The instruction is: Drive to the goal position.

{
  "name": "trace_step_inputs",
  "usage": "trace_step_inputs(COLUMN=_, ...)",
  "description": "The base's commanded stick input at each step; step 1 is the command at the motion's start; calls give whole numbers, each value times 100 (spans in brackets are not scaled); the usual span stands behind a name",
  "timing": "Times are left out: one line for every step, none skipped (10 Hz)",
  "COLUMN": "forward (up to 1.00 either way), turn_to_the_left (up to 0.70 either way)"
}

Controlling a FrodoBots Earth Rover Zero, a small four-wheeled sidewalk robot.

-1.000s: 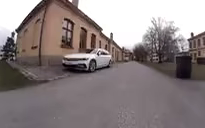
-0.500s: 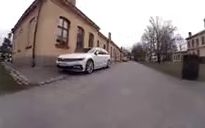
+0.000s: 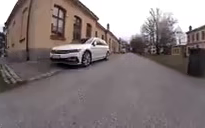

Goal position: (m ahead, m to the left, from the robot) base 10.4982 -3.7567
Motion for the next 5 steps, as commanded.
trace_step_inputs(forward=100, turn_to_the_left=-40)
trace_step_inputs(forward=100, turn_to_the_left=-40)
trace_step_inputs(forward=100, turn_to_the_left=-40)
trace_step_inputs(forward=100, turn_to_the_left=-40)
trace_step_inputs(forward=100, turn_to_the_left=-40)
